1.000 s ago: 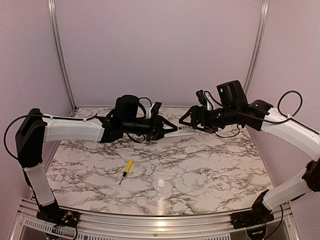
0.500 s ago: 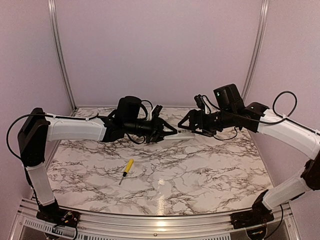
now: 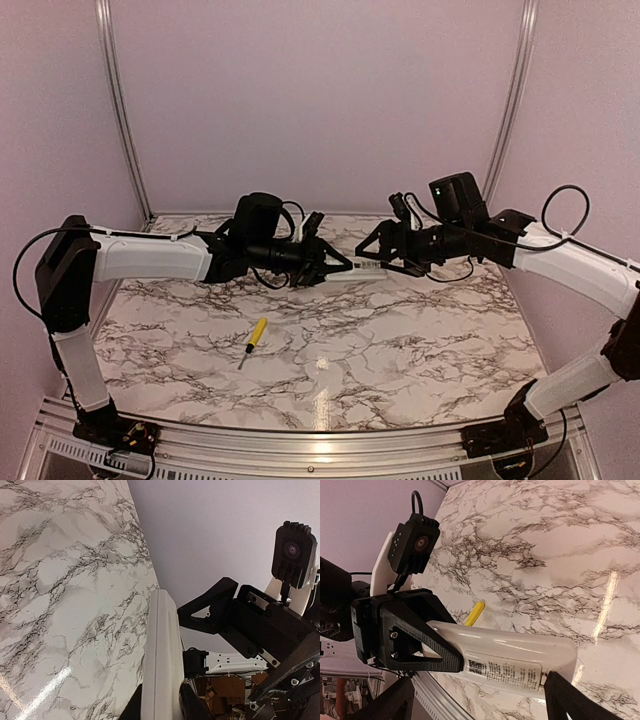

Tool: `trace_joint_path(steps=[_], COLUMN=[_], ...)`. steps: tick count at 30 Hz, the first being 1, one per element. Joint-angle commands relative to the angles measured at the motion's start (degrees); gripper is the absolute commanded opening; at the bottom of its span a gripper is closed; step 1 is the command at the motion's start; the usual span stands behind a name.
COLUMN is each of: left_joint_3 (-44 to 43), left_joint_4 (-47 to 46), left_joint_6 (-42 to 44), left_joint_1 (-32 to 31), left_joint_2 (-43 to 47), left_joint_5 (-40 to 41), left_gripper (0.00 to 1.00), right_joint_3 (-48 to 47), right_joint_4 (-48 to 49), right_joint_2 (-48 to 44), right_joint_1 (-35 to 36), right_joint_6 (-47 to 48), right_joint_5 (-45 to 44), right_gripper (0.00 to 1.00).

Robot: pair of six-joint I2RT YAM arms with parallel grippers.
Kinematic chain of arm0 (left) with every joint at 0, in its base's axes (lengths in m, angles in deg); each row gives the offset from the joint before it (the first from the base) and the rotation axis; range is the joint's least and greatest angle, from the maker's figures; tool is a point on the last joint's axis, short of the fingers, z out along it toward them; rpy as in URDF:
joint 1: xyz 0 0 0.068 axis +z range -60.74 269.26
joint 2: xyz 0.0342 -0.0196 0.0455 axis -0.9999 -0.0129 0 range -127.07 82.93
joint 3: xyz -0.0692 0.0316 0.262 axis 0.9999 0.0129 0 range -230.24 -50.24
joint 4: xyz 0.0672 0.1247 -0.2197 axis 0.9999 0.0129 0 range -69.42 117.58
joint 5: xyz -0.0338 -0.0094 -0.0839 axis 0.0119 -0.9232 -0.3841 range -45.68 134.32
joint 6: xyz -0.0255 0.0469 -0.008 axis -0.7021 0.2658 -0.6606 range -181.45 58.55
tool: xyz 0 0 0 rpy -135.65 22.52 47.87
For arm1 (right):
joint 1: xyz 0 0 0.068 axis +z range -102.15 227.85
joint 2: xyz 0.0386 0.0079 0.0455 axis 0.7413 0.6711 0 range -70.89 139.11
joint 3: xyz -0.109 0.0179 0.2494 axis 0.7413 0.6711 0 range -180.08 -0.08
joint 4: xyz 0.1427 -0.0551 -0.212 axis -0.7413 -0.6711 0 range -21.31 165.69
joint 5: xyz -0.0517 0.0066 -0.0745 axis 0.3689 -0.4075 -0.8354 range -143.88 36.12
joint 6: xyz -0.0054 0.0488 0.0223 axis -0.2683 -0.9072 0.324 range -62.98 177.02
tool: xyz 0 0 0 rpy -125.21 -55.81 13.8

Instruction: Unload the batteries from the remote control

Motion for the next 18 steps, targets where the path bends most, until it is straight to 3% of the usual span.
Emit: trace_joint_path(steps=[1,18], left_joint_3=[-3.9,-4.1], left_joint_4=[-7.7,-9.1], left_joint_6=[2.3,3.3], left_joint_1=[-1.4,-1.4], left_joint_2=[1.8,3.0], left_joint_5=[-5.3,-7.1], left_gripper=[0.0,0.0], right_joint_3=[1.9,6.0], right_joint_4=[3.8,9.8], right_joint_2=[-0.6,-2.0], right_joint_1=[-0.9,-4.7], right_joint_6=[-1.8,-3.7], right_joint_5=[7.0,15.2], right_gripper=[0.89,0.89])
